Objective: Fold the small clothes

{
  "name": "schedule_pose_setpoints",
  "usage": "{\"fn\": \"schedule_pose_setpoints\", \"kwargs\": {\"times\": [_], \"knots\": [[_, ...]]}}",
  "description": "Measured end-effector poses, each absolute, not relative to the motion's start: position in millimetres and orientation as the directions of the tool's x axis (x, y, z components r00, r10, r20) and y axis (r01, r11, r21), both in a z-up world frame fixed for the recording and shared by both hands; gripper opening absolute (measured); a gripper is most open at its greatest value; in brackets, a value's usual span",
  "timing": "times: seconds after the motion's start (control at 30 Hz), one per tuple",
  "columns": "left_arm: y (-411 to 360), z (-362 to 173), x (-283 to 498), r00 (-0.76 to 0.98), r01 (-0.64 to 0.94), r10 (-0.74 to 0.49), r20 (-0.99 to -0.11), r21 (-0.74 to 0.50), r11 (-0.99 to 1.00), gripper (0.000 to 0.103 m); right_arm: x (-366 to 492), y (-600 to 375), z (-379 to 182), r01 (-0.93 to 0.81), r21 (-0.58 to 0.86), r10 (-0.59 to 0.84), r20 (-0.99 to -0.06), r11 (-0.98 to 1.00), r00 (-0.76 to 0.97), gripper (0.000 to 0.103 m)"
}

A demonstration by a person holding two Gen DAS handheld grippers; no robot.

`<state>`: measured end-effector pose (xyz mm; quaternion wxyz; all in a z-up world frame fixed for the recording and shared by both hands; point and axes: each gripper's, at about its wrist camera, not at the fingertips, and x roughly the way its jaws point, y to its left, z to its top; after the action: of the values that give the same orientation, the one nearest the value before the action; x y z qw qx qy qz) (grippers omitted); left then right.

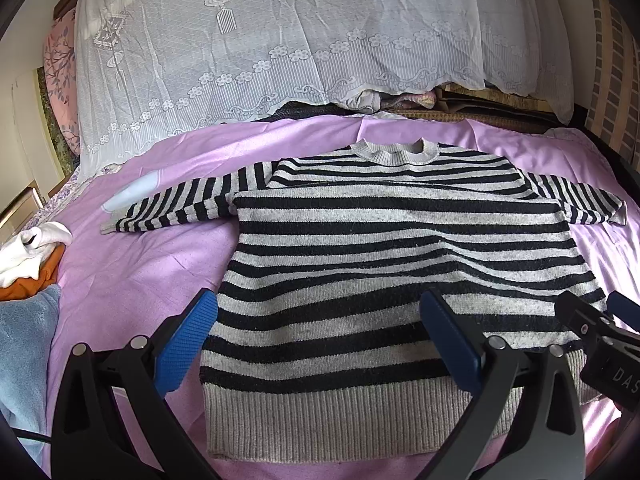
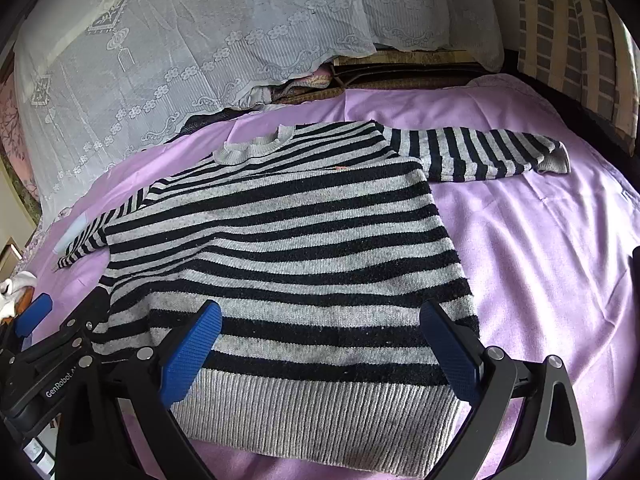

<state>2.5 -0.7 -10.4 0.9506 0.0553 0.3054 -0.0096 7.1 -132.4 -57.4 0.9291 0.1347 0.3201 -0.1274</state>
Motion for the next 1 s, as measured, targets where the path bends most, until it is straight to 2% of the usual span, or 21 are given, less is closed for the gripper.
{"fn": "schedule_pose_setpoints", "kwargs": {"times": [0.6, 0.87, 1.0], "knots": [[1, -15, 1, 0.808, 0.057, 0.011, -0.589, 0.096, 0.994, 0.099, 8, -131, -57, 0.324, 0.151, -0.160, -0.633, 0.934, 0.757, 0.100], [2, -24, 11, 0.758, 0.090, -0.025, -0.652, 0.066, 0.994, 0.099, 9, -127, -59, 0.324, 0.101, -0.191, -0.631, 0.941, 0.752, 0.100], [13, -26, 14, 0.739, 0.100, -0.064, -0.671, 0.015, 0.995, 0.099, 7, -125, -64, 0.257, 0.059, -0.163, -0.633, 0.965, 0.756, 0.100]]}}
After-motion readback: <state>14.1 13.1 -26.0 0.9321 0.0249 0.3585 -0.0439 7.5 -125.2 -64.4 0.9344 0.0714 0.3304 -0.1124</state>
